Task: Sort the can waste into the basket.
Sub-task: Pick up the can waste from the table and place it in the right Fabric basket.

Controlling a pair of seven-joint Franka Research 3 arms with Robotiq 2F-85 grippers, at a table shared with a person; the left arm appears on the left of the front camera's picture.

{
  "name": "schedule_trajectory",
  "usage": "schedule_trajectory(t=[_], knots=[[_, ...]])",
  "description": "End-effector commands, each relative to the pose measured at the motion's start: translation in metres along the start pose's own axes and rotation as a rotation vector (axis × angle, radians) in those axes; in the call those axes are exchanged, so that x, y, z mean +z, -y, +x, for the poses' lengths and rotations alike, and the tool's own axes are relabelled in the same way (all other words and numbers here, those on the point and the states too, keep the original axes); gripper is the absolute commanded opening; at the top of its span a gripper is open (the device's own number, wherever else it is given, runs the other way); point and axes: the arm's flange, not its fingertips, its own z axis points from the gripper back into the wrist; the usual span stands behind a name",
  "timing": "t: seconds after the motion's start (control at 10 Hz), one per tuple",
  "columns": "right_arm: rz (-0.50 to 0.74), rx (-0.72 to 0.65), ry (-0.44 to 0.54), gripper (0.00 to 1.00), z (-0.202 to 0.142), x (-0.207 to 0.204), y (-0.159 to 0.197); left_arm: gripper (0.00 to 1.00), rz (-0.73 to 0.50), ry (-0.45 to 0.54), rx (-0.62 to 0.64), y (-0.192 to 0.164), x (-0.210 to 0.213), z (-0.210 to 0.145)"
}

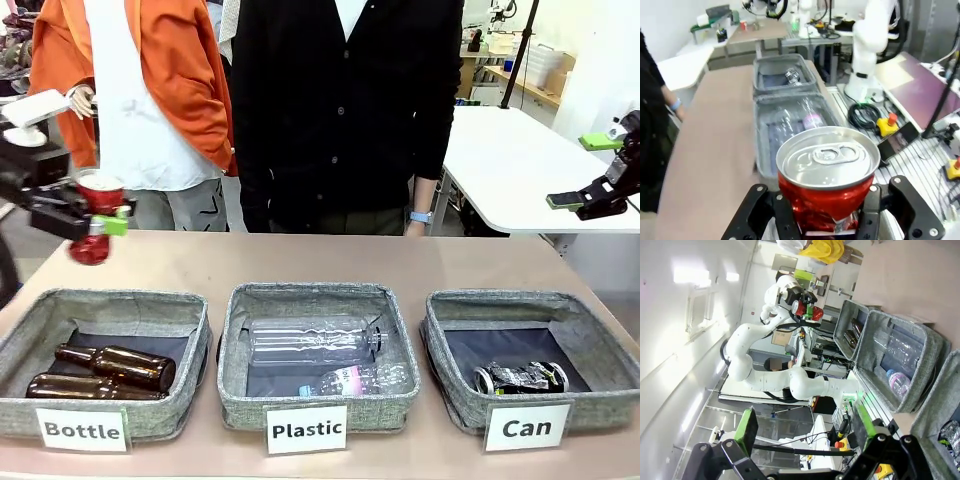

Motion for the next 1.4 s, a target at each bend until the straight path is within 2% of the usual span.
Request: schedule_trajectory(t=[0.0,0.2,0.4,0.7,0.8,0.9,1.0,1.1,1.3], knots=[[-0.163,-0.004,0.032,1.0,-0.027,0.018,-0.031,0.0,-0.005,-0.063,-0.076,-0.013,-0.099,0.058],[-0.313,-0.023,0.048,1.0,-0.063,0.048,-0.039,0.0,-0.101,-0.155,-0.162,-0.044,-0.203,0.112],[-0.4,-0.009,0.073,1.0,-0.109,0.091,-0.037,0.0,-0.135,-0.215,-0.232,-0.077,-0.306,0.155],[-0.562,-0.11,0.227,1.0,-0.166,0.143,-0.015,0.0,-0.257,-0.414,-0.305,-0.089,-0.468,0.176],[-0.567,-0.138,0.273,1.0,-0.185,0.153,-0.007,0.0,-0.284,-0.469,-0.317,-0.097,-0.51,0.173],[-0.566,-0.16,0.269,1.0,-0.2,0.16,0.003,0.0,-0.272,-0.5,-0.312,-0.102,-0.539,0.17],[-0.54,-0.142,0.333,1.0,-0.212,0.172,0.012,0.0,-0.266,-0.509,-0.296,-0.109,-0.562,0.165],[-0.559,-0.149,0.262,1.0,-0.192,0.166,-0.005,0.0,-0.242,-0.522,-0.281,-0.11,-0.578,0.161],[-0.559,-0.149,0.262,1.0,-0.192,0.166,-0.005,0.0,-0.249,-0.529,-0.271,-0.118,-0.596,0.157]])
